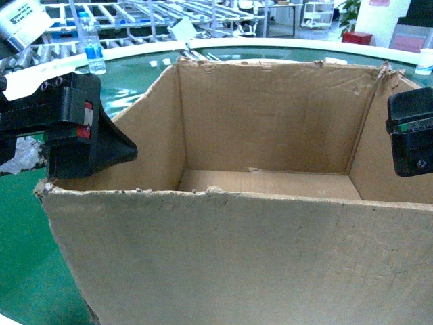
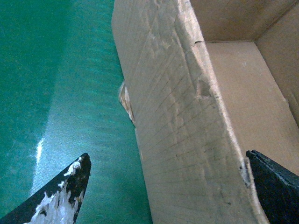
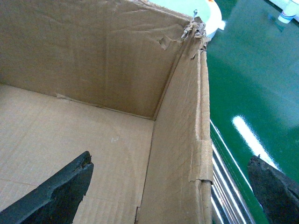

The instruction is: Sort boxes to right shelf from conveyor

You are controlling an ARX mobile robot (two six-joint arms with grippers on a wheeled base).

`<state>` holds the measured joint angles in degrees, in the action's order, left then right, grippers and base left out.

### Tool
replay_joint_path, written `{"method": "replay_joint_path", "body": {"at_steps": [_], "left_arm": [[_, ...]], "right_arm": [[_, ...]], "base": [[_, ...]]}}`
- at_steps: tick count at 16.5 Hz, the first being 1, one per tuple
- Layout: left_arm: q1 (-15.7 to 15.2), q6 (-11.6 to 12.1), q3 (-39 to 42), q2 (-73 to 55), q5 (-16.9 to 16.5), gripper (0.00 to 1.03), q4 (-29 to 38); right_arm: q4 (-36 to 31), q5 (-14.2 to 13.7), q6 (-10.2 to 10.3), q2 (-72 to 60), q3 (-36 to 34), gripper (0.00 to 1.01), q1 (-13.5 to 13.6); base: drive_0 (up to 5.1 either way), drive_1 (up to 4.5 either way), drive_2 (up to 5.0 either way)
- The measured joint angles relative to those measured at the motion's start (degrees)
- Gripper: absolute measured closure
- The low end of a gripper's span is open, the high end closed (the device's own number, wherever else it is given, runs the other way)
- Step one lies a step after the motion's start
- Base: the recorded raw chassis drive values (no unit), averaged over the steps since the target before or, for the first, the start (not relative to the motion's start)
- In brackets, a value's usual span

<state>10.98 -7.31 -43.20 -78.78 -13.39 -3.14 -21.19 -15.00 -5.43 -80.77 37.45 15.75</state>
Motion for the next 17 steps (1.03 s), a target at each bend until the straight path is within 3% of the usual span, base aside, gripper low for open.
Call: {"method": "replay_joint_path", "body": {"at_steps": [3,4,7,13,14,15,17], "left_arm": [[0.3,0.0,0.1,-0.7,2.1,0.05,-0.7],[0.5,0.0,0.2,-0.7,2.4,0.07,-0.5],[1.5,-0.3,0.3,-0.7,2.9,0.30,-0.7],[3.1,-1.5,0.3,-0.7,3.5,0.89,-0.8],[3.1,-1.8,0.3,-0.7,4.9,0.97,-0.7],[3.1,-1.8,0.3,-0.7,5.4,1.00,-0.7],[3.0,-1.7,0.3,-0.5,6.0,1.00,-0.5]], "right_arm": [[-0.6,0.2,0.3,-0.6,0.0,0.03,-0.1],[-0.9,0.2,0.5,-0.7,0.0,0.10,-0.1],[-1.4,0.5,0.9,-0.9,0.0,0.34,-0.4],[-1.9,-0.4,1.0,-0.9,-0.2,0.93,-0.4],[-1.9,-0.3,1.0,-0.8,-0.1,0.99,-0.3],[-1.8,-0.3,1.1,-0.7,0.0,0.99,0.1],[-2.3,-0.3,1.1,-0.6,0.1,0.99,0.1]], "base": [[0.0,0.00,0.0],[0.0,0.00,0.0],[0.0,0.00,0.0],[0.0,0.00,0.0],[0.0,0.00,0.0],[0.0,0.00,0.0],[0.0,0.00,0.0]]}}
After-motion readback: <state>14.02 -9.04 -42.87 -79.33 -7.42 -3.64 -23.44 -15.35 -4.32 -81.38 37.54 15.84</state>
